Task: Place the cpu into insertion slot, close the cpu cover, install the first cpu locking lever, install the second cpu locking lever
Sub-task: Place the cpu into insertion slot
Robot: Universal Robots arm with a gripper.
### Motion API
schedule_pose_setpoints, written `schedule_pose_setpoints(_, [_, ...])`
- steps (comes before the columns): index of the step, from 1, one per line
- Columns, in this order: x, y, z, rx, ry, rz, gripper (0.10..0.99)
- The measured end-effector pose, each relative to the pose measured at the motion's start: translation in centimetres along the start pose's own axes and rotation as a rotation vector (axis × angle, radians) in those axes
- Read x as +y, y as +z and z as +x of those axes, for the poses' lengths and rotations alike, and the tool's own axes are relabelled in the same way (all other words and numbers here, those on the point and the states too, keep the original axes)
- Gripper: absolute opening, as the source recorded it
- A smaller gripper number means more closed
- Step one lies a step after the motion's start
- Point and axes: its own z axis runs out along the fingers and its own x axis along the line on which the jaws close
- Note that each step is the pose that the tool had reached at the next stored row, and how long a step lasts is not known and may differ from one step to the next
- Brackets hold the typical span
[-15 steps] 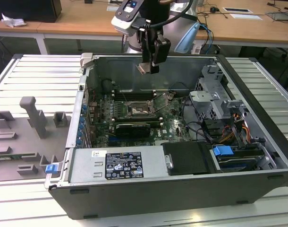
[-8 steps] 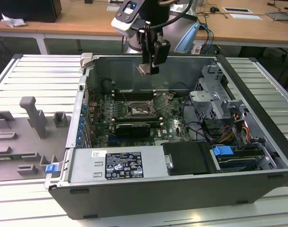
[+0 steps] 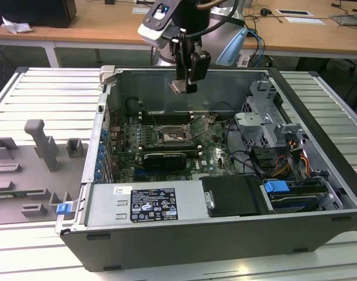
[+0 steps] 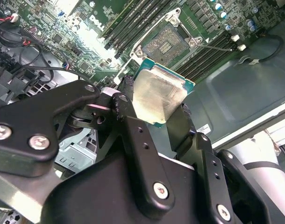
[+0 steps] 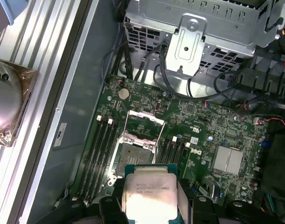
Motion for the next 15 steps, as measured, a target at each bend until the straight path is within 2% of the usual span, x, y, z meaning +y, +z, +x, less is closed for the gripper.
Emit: schedule_pose_setpoints(15, [-0.01,0.19,0.00,-0.0004,0.006,0.000,0.525])
